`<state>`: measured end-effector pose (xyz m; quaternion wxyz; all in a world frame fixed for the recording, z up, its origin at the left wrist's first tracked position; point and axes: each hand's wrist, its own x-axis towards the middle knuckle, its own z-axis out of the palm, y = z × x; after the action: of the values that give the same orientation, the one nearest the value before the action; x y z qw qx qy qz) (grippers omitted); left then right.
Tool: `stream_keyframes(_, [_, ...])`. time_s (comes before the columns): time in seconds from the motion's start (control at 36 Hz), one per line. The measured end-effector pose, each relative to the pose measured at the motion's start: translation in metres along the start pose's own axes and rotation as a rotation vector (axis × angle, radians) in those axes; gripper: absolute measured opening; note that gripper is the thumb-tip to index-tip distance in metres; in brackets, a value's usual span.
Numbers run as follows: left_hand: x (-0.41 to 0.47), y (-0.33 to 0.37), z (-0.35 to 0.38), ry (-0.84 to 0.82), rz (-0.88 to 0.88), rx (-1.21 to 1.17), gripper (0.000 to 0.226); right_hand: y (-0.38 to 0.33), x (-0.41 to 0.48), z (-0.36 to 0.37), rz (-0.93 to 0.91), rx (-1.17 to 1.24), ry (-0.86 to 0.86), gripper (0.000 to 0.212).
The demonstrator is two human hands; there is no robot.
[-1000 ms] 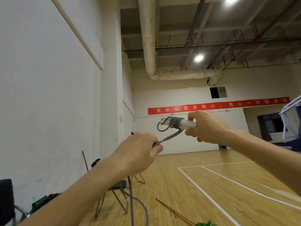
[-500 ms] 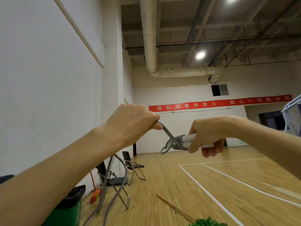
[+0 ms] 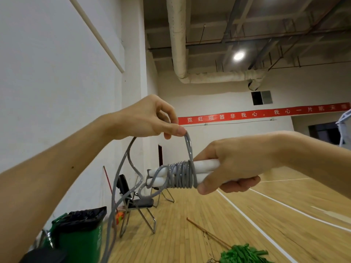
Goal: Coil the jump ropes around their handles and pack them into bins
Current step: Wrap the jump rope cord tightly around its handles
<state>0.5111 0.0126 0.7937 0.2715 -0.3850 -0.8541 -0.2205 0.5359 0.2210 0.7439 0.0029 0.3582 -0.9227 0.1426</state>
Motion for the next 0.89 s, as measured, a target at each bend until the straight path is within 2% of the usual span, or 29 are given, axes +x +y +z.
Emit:
stream_keyframes(0.11, [-0.004, -0.005, 0.003, -0.091, -0.041, -0.147, 0.023, -0.003, -0.003, 0.004, -0.084, 0.086, -0.008, 0.015])
stream_keyframes(0.25, [-0.008, -0.016, 0.003, -0.1, -0.094, -0.308, 0.016, -0.004, -0.007, 0.006, -0.159, 0.153, 0.02, 0.015])
stream_keyframes(0.42, [-0.006, -0.031, 0.014, -0.153, -0.132, -0.435, 0.025, -0.011, -0.009, 0.004, -0.231, 0.182, 0.051, 0.011])
stream_keyframes(0.44, [-0.006, -0.034, 0.018, -0.154, -0.122, -0.463, 0.023, -0.011, -0.009, 0.003, -0.24, 0.187, 0.058, 0.012])
stream_keyframes(0.5, [-0.006, -0.043, 0.028, -0.088, -0.128, -0.537, 0.004, -0.012, -0.008, 0.001, -0.226, 0.206, 0.09, 0.014])
stream_keyframes(0.56, [-0.011, -0.045, 0.04, -0.009, -0.123, -0.435, 0.016, -0.01, -0.007, -0.002, -0.205, 0.218, 0.129, 0.02])
stream_keyframes(0.61, [-0.017, -0.044, 0.049, -0.074, -0.099, -0.374, 0.019, -0.007, -0.007, -0.003, -0.188, 0.216, 0.159, 0.02])
stream_keyframes(0.67, [-0.017, -0.044, 0.056, -0.172, -0.104, -0.418, 0.026, -0.002, -0.006, -0.003, -0.178, 0.204, 0.183, 0.01])
stream_keyframes(0.72, [-0.017, -0.042, 0.061, -0.169, -0.125, -0.454, 0.026, 0.003, -0.005, -0.002, -0.168, 0.196, 0.207, 0.003])
stream_keyframes(0.75, [-0.016, -0.043, 0.066, -0.15, -0.133, -0.47, 0.022, 0.005, -0.004, -0.001, -0.16, 0.195, 0.226, 0.004])
stream_keyframes(0.89, [-0.007, -0.039, 0.087, -0.122, -0.207, -0.642, 0.041, 0.013, 0.011, -0.002, -0.084, 0.233, 0.425, 0.011])
